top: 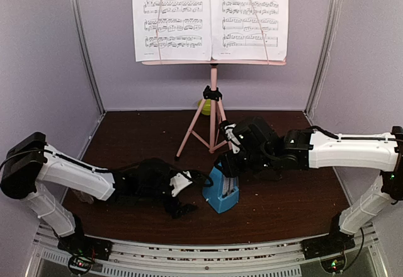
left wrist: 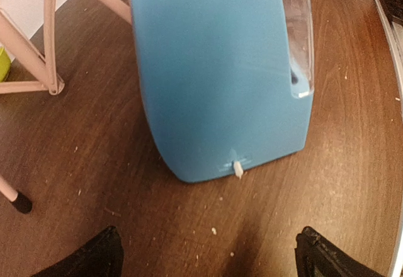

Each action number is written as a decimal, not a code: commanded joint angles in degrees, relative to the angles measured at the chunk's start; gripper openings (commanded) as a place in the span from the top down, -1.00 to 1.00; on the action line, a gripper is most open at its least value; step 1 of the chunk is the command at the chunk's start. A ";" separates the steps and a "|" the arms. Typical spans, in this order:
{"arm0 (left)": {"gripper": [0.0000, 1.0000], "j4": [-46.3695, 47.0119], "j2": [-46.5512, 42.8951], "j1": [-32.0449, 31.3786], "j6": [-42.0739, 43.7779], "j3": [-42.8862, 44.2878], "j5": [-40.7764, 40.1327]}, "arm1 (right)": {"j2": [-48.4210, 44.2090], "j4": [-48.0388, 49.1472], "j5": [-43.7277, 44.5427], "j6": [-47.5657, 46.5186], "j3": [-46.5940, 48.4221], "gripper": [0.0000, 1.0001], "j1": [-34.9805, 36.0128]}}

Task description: Set up the instrument practice props

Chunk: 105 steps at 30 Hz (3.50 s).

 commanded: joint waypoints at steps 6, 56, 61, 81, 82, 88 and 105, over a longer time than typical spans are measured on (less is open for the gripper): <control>-0.96 8.88 9.19 -1.56 0.83 6.21 3.13 | -2.49 2.35 -0.86 3.16 0.56 0.49 -0.13; -0.44 12.80 3.91 -0.95 1.64 -2.36 0.62 | -14.20 5.02 -8.05 5.43 -4.64 -0.99 -2.44; -0.13 12.38 3.21 -0.91 -2.27 -4.31 0.66 | -20.04 8.96 -9.11 8.97 -15.30 -0.74 -8.24; 0.37 19.32 14.18 0.16 -17.84 5.04 2.09 | -4.06 24.08 -13.84 14.92 -30.31 0.49 -11.99; 0.37 19.60 14.65 0.46 -18.28 5.62 1.98 | -2.95 25.39 -14.50 15.31 -30.54 0.53 -11.99; 0.38 20.42 17.53 3.83 -20.57 10.01 2.62 | -0.71 32.42 -17.75 20.35 -33.38 0.69 -11.51; -0.67 -1.30 -8.83 8.23 -29.38 5.75 -11.67 | 3.11 37.24 -21.15 21.96 -27.86 0.65 -3.44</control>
